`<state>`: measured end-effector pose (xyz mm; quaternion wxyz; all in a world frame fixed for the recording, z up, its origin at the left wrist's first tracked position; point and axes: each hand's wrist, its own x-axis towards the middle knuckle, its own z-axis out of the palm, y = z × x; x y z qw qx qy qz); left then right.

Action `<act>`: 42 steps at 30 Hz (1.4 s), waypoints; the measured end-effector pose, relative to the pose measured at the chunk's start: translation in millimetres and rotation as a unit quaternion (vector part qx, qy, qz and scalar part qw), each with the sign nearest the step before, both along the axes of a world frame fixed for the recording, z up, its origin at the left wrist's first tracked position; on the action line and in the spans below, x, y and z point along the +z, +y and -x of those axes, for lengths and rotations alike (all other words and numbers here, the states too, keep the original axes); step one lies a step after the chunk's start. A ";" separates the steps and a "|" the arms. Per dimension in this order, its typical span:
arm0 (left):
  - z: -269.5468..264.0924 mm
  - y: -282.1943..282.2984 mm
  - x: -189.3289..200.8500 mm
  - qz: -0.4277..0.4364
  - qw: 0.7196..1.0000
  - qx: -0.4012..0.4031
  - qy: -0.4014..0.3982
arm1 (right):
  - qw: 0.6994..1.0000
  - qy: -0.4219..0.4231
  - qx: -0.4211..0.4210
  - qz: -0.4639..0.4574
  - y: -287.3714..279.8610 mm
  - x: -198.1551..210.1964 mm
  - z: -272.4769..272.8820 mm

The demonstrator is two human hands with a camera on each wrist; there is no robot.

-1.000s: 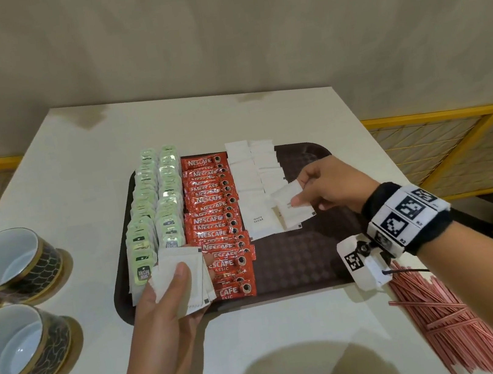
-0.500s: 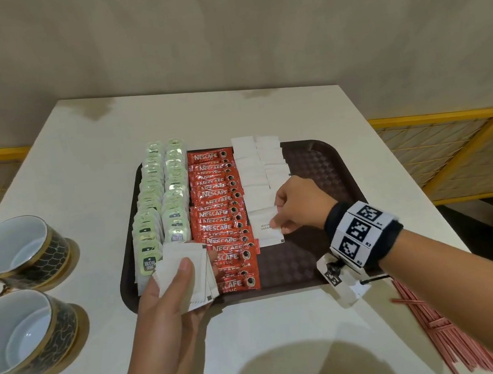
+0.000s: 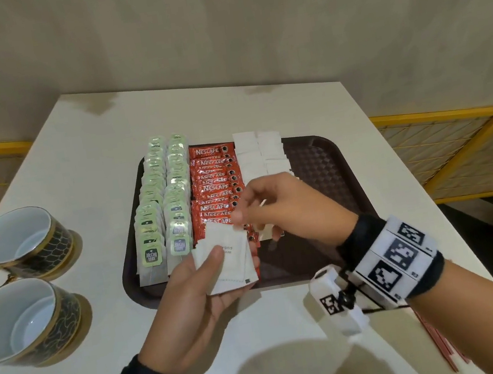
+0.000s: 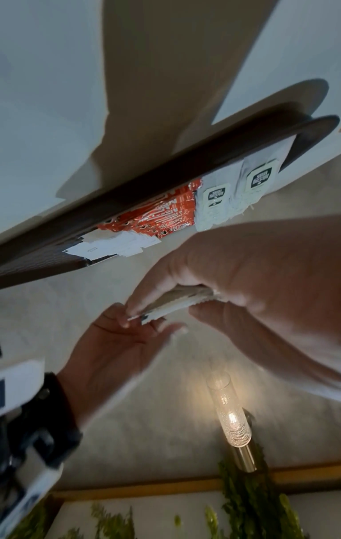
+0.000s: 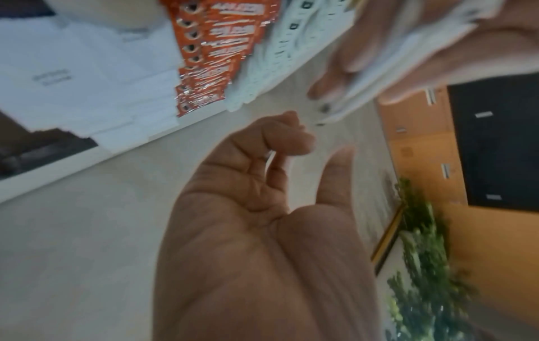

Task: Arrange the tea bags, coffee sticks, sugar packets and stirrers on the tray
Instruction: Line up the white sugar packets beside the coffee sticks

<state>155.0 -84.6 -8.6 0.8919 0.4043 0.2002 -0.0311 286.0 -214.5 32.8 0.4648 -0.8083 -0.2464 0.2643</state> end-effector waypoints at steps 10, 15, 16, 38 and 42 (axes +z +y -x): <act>12.2 -8.8 3.2 0.069 0.996 -0.051 -0.033 | 0.996 0.040 -0.050 -0.054 -24.1 -1.7 18.6; 12.1 -10.1 -0.8 0.011 0.999 -0.042 -0.018 | 0.987 0.052 -0.124 -0.084 -51.4 7.5 13.4; 12.3 -10.3 -1.7 0.002 0.999 -0.035 -0.015 | 0.985 0.057 -0.137 -0.088 -57.1 7.7 12.4; 8.9 -12.0 -8.5 -0.096 0.994 0.038 0.024 | 0.950 -0.155 0.009 0.269 -47.7 -48.8 -86.5; 5.1 -15.0 -7.7 -0.103 0.994 0.040 0.021 | 0.929 -0.222 -0.003 0.296 -45.1 -49.8 -82.2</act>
